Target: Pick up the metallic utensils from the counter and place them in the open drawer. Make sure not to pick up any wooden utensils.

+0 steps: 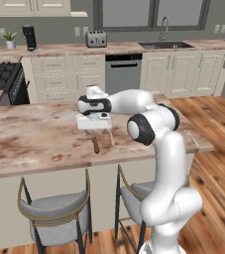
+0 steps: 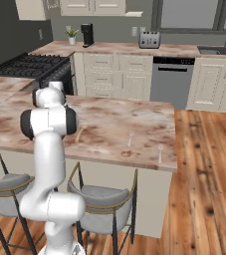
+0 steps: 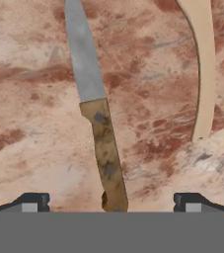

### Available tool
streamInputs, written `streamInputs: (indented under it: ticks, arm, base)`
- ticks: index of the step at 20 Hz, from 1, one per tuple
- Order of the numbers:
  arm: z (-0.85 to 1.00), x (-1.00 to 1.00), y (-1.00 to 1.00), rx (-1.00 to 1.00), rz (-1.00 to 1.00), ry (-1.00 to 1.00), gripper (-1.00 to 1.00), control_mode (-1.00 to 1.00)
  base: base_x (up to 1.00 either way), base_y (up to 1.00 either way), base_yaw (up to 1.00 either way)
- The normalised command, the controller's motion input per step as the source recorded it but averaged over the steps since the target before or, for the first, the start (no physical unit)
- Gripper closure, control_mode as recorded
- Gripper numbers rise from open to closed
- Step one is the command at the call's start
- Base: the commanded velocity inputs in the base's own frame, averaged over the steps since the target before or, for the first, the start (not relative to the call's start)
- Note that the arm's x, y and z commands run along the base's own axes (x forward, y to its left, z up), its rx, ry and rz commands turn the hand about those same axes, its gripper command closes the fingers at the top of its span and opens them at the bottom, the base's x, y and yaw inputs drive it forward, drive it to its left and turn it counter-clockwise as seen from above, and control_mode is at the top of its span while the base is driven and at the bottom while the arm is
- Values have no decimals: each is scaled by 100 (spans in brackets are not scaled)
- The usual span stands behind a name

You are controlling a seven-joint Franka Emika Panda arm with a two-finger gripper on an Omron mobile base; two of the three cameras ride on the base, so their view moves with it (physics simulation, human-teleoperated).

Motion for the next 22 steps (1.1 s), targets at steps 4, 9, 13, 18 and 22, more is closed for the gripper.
streamInputs:
  ticks: [4,9,13,18,22]
  arm:
    - [-23,30,0,-6,-9,-3,-100,-100]
    - [-13,8,0,-1,-7,-1,-100,-100]
    - [-18,0,0,0,-6,0,-100,-100]
    - [-18,-7,0,0,-6,0,-100,-100]
    - [-31,-1,0,0,-5,0,-100,-100]
  base:
    - [0,0,0]
    - [0,0,0]
    - [0,0,0]
    - [0,0,0]
    - [0,0,0]
